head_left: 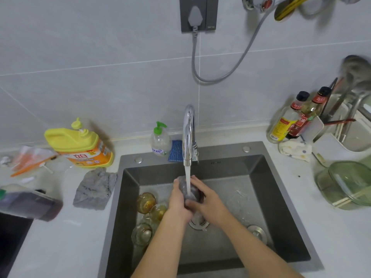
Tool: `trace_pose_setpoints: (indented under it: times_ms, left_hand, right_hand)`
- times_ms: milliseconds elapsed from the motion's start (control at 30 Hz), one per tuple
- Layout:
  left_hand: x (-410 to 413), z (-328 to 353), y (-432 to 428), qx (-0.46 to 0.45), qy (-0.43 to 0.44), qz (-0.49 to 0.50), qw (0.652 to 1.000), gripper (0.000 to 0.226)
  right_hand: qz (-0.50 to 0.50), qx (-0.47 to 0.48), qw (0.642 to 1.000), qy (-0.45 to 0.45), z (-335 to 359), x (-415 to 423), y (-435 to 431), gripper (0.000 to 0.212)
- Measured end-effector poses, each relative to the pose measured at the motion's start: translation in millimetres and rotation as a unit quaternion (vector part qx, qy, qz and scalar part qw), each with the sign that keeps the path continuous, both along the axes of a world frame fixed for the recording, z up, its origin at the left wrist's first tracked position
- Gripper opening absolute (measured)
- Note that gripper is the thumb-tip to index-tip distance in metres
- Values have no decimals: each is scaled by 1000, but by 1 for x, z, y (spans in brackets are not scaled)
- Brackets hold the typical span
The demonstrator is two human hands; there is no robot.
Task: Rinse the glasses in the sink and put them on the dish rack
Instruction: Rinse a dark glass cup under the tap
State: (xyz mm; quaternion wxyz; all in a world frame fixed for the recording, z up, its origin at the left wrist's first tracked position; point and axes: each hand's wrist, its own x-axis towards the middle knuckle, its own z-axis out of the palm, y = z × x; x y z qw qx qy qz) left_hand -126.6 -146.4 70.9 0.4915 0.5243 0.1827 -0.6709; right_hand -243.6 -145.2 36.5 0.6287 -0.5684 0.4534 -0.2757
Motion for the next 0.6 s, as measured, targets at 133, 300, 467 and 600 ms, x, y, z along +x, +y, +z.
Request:
trace_pose_setpoints:
  times_ms: [133,300,467,600]
  left_hand:
    - [2,9,0,9,45,-12,999,52]
    - [4,9,11,4,24,-86,996,43]
    - [11,-4,16,-3,-99,-110,989,50]
    - [12,-18,11,18,-213,-101,972,58]
  right_hand:
    - [-146,52,988,-26,3,-1,-8,25]
    - [-211,131,968,-32,5,12,-14,24]
    - [-215,109,970,-5,12,10,-9,21]
    - [-100,104,988,47,18,13,-1,29]
